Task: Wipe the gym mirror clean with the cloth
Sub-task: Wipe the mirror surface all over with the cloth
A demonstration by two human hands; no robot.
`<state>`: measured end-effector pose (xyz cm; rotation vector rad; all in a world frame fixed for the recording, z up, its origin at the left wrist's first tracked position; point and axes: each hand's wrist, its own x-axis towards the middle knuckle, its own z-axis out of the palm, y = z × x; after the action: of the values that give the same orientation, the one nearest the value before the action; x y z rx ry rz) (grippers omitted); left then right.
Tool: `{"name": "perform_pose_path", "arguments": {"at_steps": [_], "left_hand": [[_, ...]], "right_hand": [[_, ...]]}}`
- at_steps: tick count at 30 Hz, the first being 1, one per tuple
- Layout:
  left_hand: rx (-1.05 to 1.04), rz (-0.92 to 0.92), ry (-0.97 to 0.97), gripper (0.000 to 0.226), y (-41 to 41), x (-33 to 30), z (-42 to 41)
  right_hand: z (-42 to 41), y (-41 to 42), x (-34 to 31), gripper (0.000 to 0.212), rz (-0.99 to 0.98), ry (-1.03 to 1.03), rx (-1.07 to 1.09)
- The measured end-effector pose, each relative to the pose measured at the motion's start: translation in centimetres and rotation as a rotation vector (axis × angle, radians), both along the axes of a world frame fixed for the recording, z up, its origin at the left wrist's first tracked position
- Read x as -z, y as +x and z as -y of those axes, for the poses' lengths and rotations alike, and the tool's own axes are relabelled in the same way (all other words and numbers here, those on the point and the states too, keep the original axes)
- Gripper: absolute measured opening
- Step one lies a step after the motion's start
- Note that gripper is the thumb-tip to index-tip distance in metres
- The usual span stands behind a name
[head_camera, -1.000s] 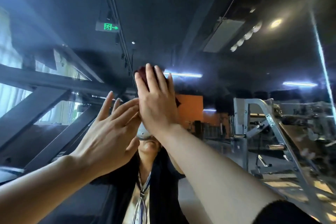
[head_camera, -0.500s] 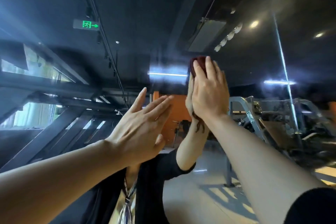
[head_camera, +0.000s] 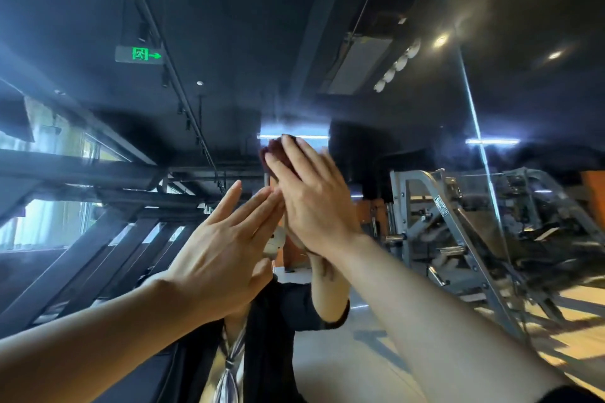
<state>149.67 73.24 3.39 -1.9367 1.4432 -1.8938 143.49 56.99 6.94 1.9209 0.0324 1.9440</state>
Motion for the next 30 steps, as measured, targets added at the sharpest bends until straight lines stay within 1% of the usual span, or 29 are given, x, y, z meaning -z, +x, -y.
{"name": "perform_pose_path", "arguments": {"at_steps": [1, 3, 4, 5, 6, 7, 9, 10, 11, 13, 14, 17, 18, 19, 20, 22, 23, 24, 25, 28, 29, 30], "left_hand": [[-0.021, 0.003, 0.001, 0.077, 0.1, 0.0, -0.1], [-0.036, -0.007, -0.006, 0.078, 0.1, 0.1, 0.0], [-0.036, -0.015, -0.010, 0.078, 0.2, 0.2, 0.1], [-0.034, -0.023, -0.014, 0.078, 0.2, 0.3, 0.2], [-0.028, -0.027, -0.020, 0.078, 0.1, 0.4, 0.3], [-0.020, -0.027, -0.026, 0.078, 0.0, 0.4, 0.4], [-0.005, -0.014, -0.029, 0.077, -0.1, 0.3, 0.4], [-0.003, -0.006, -0.029, 0.076, -0.2, 0.2, 0.3], [-0.005, 0.002, -0.027, 0.075, -0.2, 0.1, 0.2], [-0.013, 0.015, -0.019, 0.073, -0.4, 0.0, 0.0], [-0.019, 0.025, -0.016, 0.072, -0.5, -0.1, -0.1], [-0.038, 0.029, -0.009, 0.073, -0.9, -0.2, 0.0], [-0.043, 0.021, -0.016, 0.073, -1.1, -0.3, 0.2], [-0.047, 0.019, -0.023, 0.073, -1.3, -0.2, 0.6], [-0.050, 0.027, -0.023, 0.073, -1.6, -0.1, 1.1], [-0.036, 0.056, 0.006, 0.072, -2.4, 0.2, 2.8], [-0.018, 0.067, 0.024, 0.072, -2.7, 0.4, 3.6], [0.000, 0.073, 0.037, 0.071, -3.0, 0.6, 4.4], [0.009, 0.079, 0.046, 0.071, -3.2, 0.7, 5.0], [0.005, 0.099, 0.053, 0.072, -3.6, 1.0, 6.2], [0.002, 0.100, 0.047, 0.072, -3.7, 1.1, 6.5], [0.003, 0.099, 0.039, 0.072, -3.9, 1.2, 6.9]], "right_hand": [[1.5, -0.8, -0.2, 0.042, 0.020, 0.049, 0.015], [3.3, -2.2, -0.3, 0.044, 0.145, 0.229, -0.005], [3.0, -2.3, -0.1, 0.047, 0.200, 0.298, -0.017], [2.0, -1.8, 0.2, 0.048, 0.223, 0.322, -0.025], [0.8, -1.2, 0.6, 0.045, 0.192, 0.290, -0.040], [-0.2, -0.5, 1.1, 0.044, 0.125, 0.200, -0.060], [-0.7, 0.0, 1.5, 0.053, -0.003, 0.002, -0.060], [-0.2, -0.4, 1.0, 0.055, -0.029, -0.050, -0.034], [0.7, -0.8, 0.4, 0.052, -0.034, -0.054, -0.010], [3.1, -2.0, -0.4, 0.041, 0.028, 0.058, 0.019], [4.4, -2.9, -0.7, 0.042, 0.090, 0.145, 0.019], [7.6, -5.3, -0.8, 0.057, 0.244, 0.395, 0.016], [7.7, -5.3, -0.5, 0.059, 0.274, 0.458, 0.009], [7.1, -4.9, 0.1, 0.058, 0.281, 0.477, -0.003], [6.2, -4.4, 1.0, 0.056, 0.260, 0.433, -0.019], [5.9, -3.6, 3.7, 0.052, 0.109, 0.212, -0.003], [6.7, -3.9, 4.3, 0.050, 0.043, 0.105, 0.029], [8.2, -4.6, 4.0, 0.049, 0.023, 0.057, 0.042], [9.6, -5.4, 3.2, 0.049, 0.051, 0.090, 0.041], [11.4, -6.9, 0.6, 0.049, 0.219, 0.381, 0.061], [10.8, -6.5, 0.5, 0.050, 0.230, 0.418, 0.052], [10.1, -6.2, 1.0, 0.050, 0.205, 0.395, 0.030]]}}
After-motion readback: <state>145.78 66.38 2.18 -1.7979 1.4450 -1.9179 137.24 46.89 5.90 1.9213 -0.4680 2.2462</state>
